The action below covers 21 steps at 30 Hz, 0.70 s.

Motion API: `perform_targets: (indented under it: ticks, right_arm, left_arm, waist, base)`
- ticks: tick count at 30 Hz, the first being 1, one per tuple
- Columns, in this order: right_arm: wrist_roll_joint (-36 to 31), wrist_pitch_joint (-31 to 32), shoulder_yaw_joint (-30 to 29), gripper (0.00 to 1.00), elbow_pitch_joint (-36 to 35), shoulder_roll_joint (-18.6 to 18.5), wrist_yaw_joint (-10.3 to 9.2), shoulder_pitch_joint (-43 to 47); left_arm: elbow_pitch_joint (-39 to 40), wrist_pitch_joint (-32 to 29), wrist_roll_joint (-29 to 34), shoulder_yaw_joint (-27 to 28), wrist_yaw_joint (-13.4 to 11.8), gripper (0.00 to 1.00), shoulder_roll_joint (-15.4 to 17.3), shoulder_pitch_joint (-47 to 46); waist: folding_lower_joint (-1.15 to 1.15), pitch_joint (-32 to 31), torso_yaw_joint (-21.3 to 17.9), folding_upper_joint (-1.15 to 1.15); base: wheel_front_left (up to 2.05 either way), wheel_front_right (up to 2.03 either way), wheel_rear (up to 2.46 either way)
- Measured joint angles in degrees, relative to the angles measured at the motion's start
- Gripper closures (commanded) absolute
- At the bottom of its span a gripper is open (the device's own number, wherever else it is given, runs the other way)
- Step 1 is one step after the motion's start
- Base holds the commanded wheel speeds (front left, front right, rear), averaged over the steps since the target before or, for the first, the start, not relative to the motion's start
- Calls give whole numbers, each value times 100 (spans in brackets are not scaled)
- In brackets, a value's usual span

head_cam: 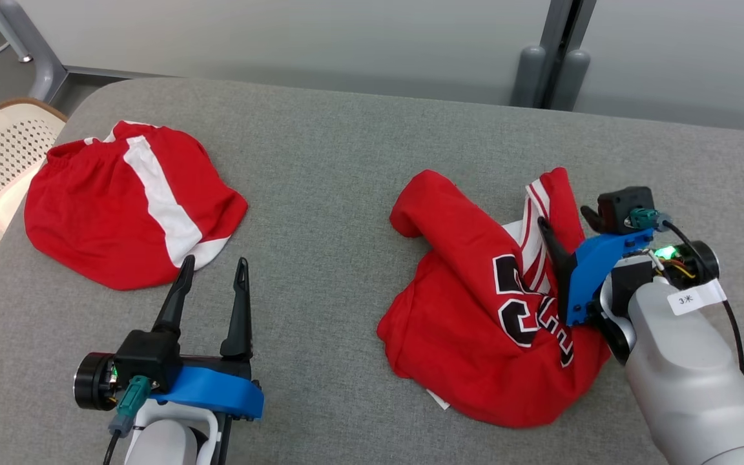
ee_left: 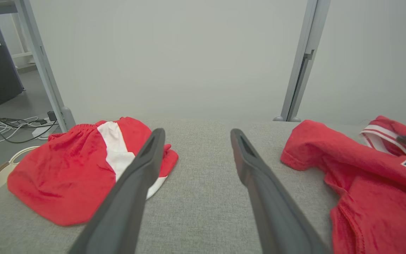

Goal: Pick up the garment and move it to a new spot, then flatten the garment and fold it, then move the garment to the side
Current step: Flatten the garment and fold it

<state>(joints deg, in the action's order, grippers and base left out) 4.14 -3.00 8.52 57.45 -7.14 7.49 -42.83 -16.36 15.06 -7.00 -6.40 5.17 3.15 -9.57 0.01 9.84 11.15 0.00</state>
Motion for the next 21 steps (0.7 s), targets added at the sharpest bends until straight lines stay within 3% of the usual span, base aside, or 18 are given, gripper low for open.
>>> perform_targets:
  ticks: [7, 8, 9, 10, 14, 21]
  right_arm:
    - [279, 143, 20, 0, 833, 138, 0, -38]
    - [324, 132, 41, 32, 890, 155, 0, -38]
    - [353, 77, 78, 71, 935, 167, 0, -38]
    - [410, -13, 86, 100, 955, 180, 0, -38]
    - [627, -352, 42, 100, 1032, 125, 1, -38]
    - [970, -924, -260, 100, 1053, -509, 0, -135]
  left_arm:
    - [-43, 0, -35, -23, 0, 0, -15, -21]
    - [-53, 0, -47, -25, -1, 0, -16, -21]
    - [-63, 0, -48, -26, 0, 0, -16, -21]
    - [-71, 0, -48, -33, 0, 0, -16, -21]
    - [-98, 0, -48, -62, -1, 0, -20, -20]
    - [-107, 0, -48, -32, -8, 0, -22, 120]
  waist:
    - [0, 50, 61, 0]
    - [0, 41, 56, 0]
    - [0, 30, 45, 0]
    - [0, 17, 33, 0]
    - [-1, -75, -21, 0]
    - [-1, -287, -170, 0]
  base:
    - [0, 0, 0]
    - [0, 0, 0]
    - [0, 0, 0]
    - [0, 0, 0]
    - [0, 0, 0]
    - [0, 0, 0]
